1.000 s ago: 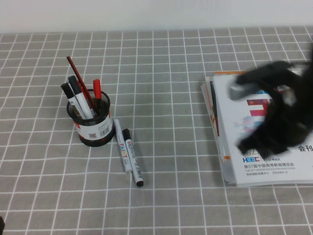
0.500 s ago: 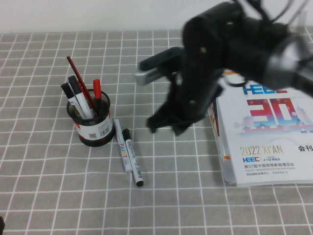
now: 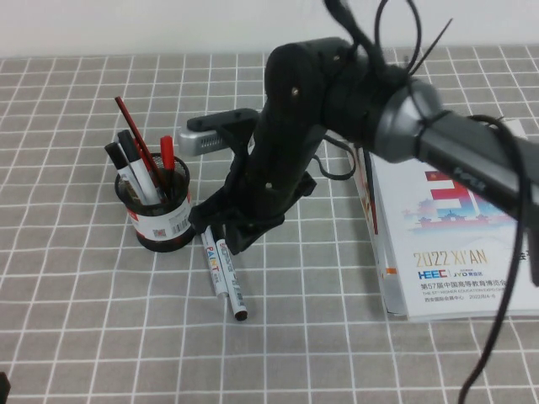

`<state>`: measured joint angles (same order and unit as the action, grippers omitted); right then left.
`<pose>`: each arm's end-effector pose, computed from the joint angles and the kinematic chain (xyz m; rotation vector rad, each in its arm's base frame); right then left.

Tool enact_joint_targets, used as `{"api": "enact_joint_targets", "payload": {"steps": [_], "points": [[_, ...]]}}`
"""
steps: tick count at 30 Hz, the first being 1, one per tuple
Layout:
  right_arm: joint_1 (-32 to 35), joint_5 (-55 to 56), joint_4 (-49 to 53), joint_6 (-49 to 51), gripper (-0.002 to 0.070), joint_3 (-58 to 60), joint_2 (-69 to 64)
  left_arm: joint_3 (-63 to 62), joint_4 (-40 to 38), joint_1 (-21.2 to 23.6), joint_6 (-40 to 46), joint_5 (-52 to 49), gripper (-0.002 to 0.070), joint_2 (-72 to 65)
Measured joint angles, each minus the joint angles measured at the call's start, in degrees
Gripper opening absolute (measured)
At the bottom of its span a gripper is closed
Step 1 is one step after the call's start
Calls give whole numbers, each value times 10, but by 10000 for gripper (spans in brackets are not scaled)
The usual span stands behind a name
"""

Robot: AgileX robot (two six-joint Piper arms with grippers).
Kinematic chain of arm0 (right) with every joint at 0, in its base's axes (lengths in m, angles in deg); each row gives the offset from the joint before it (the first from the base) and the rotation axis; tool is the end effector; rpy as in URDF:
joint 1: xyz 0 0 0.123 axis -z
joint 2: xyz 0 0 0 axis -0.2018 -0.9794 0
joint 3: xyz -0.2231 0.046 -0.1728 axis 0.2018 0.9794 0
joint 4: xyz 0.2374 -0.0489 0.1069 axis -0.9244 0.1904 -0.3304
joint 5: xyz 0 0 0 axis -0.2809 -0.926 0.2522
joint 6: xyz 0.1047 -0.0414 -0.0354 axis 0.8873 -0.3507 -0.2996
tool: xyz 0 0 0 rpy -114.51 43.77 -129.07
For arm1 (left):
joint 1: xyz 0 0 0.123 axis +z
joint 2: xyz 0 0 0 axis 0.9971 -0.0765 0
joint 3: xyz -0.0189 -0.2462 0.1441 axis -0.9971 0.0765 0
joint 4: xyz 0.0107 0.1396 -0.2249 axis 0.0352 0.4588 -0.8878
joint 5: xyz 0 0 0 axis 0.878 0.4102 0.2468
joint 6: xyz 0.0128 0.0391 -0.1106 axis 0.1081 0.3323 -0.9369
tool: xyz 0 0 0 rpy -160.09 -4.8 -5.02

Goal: Put the pen into the pen holder
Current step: Pick up the pen on the table

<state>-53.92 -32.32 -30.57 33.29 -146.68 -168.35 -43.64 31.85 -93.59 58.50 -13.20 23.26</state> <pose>0.3417 0.3498 0.2392 -0.8611 2.7943 0.5304 0.0895 -0.0130 0.1624 0.1179 1.8782 -0.1106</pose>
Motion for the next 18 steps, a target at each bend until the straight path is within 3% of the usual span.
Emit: {"api": "enact_joint_targets", "payload": {"steps": [12, 18], "points": [[-84, -2, 198, 24, 4, -29, -39, 0, -9, 0, 0, 0, -4, 0], [-85, -2, 201, 25, 214, -31, -51, 0, -9, 0, 0, 0, -4, 0]]}}
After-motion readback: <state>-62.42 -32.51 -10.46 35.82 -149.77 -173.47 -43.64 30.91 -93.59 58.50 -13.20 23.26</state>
